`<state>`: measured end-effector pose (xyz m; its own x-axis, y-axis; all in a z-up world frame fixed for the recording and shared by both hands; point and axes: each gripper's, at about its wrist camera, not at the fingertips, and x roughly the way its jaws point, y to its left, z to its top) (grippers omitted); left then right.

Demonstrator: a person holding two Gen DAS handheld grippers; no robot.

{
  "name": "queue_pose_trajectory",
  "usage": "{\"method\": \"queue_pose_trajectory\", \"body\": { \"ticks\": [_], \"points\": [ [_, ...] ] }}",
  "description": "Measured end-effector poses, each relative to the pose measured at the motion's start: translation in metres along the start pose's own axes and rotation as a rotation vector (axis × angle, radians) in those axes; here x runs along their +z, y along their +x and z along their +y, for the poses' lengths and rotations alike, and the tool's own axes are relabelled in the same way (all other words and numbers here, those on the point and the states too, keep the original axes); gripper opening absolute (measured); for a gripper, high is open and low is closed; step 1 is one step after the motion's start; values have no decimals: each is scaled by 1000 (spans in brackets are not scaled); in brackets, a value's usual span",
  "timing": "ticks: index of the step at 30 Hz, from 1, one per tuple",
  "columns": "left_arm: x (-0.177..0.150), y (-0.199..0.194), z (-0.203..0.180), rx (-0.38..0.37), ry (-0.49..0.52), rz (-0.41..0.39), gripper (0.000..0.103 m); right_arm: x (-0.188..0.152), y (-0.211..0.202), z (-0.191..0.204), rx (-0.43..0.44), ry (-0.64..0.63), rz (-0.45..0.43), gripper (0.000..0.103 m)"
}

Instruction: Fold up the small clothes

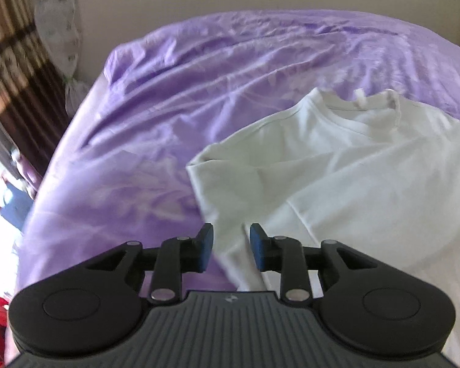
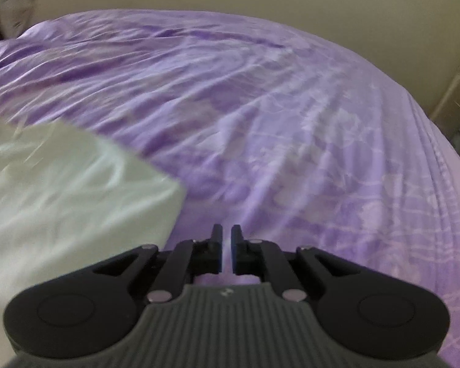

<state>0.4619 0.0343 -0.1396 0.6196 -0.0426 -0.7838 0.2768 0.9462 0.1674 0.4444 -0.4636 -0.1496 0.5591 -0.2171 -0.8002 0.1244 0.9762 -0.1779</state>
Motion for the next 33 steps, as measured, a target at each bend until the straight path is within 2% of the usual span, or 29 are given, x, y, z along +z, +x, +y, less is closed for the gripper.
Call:
{"method": "queue_pose_trajectory", "body": {
  "ticks": [2,4,6,8,15,17,21,26,28,31,33],
  "points": [
    [-8,-28,0,5,48,-15,34,-16,-26,10,26,-54,-14,2],
    [-20,-56,0,0,110,-22,34,-34,-56,21,65,-117,-28,12],
    [-34,-84,-4,-1,192,-34,34,-56,-90,32,100,-191,-42,17],
    [-53,-113,-9,-7,264,-47,34,-78,-121,41,123,-249,-55,17],
    [-123,-192,-33,-111,438,-46,35,-160,-220,61,226,-359,-70,27],
    [-146,-211,-42,-132,502,-36,38,-188,-245,66,251,-383,-68,29],
    [-190,-232,-60,-172,664,29,45,-238,-281,72,310,-419,-40,37],
    [-239,-246,-81,-175,879,98,46,-295,-304,79,318,-505,2,38],
    [-253,-248,-87,-150,955,84,48,-312,-309,80,308,-533,16,38],
    [-267,-239,-99,-66,1044,63,56,-323,-310,78,306,-538,33,42],
    [-279,-230,-106,-51,1131,85,57,-327,-308,77,308,-541,48,42]
  ]
}}
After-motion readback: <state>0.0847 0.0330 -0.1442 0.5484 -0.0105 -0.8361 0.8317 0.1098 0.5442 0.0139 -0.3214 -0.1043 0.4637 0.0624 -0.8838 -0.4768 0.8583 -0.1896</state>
